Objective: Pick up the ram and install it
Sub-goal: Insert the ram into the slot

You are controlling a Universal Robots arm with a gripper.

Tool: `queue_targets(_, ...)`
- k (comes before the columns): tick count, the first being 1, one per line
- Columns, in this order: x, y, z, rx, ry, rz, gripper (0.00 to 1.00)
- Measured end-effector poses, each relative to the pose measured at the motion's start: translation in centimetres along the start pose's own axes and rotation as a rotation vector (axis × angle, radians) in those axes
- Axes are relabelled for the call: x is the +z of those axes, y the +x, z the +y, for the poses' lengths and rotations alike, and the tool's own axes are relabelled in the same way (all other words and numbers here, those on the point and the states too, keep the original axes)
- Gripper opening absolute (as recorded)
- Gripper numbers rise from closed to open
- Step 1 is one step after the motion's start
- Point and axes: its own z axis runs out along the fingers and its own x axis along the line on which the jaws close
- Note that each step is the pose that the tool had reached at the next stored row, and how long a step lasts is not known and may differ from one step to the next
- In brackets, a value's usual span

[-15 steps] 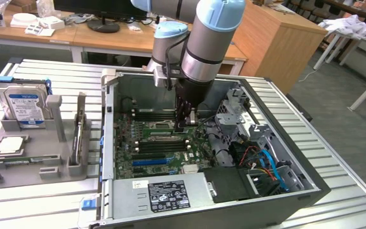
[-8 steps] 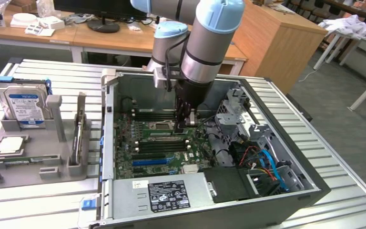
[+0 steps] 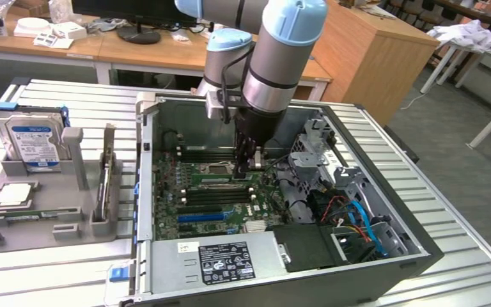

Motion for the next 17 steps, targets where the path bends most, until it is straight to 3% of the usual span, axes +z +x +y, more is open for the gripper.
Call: queue_targets(17,0.72,0.03,-0.01,0.0,0.0034,0.0001,0.12)
